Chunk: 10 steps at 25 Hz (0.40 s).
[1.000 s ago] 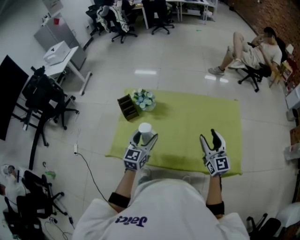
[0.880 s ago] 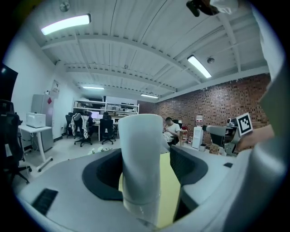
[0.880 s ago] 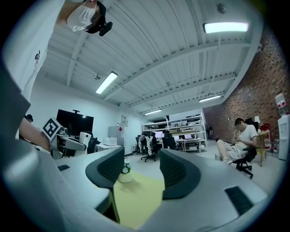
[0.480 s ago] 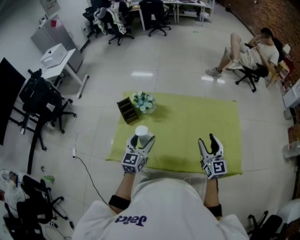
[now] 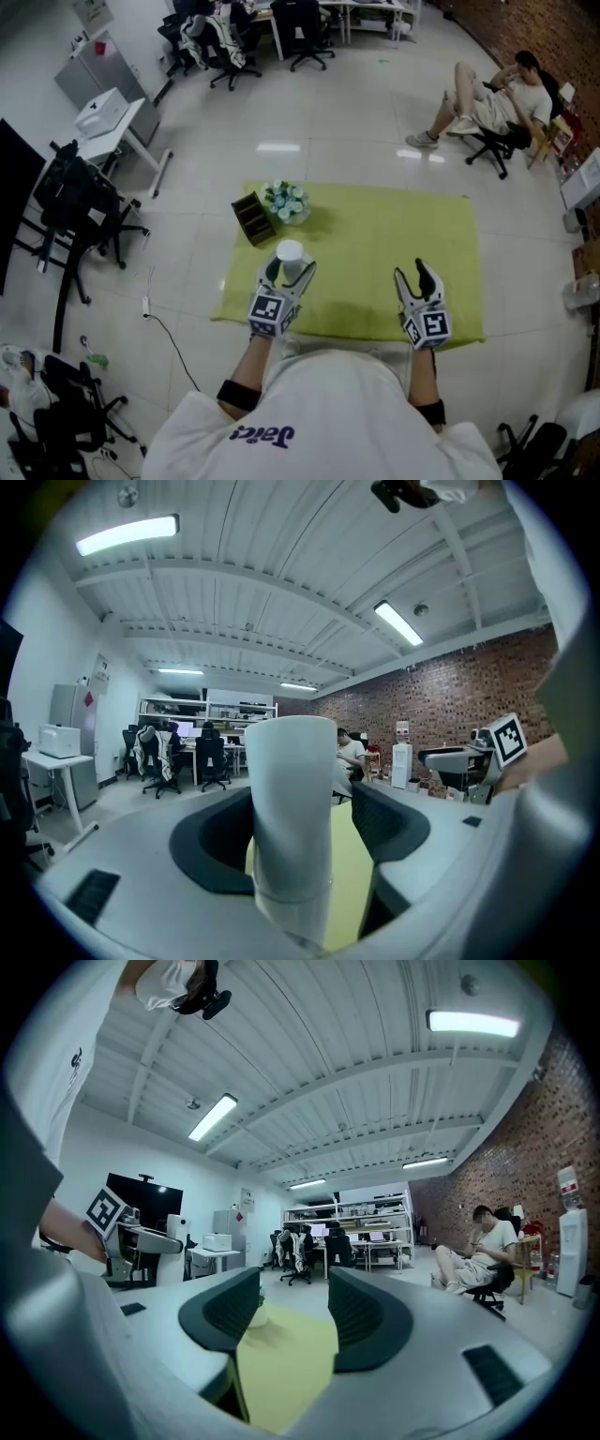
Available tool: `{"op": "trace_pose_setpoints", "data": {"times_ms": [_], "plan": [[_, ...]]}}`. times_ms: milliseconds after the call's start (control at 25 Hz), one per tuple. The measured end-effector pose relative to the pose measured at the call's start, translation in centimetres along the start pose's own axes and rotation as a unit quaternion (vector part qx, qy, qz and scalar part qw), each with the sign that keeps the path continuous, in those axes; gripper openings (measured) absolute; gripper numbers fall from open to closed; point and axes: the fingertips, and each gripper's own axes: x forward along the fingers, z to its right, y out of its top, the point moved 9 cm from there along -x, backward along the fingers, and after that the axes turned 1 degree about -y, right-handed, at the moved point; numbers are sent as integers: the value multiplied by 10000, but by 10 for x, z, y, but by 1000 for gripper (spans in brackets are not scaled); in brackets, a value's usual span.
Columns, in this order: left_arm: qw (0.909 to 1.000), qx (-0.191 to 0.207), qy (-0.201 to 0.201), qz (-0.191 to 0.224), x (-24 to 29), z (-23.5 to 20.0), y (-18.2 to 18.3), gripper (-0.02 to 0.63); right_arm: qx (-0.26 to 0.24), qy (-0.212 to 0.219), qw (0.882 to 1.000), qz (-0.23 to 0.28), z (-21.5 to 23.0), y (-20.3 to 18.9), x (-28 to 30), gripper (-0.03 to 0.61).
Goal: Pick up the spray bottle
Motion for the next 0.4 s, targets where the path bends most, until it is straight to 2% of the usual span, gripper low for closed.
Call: {"op": "trace_pose_setpoints", "data": {"times_ms": [400], "plan": [[10000, 14, -25, 50, -1, -5, 1, 333, 32, 20, 10000, -3, -3, 2, 0, 238]]}}
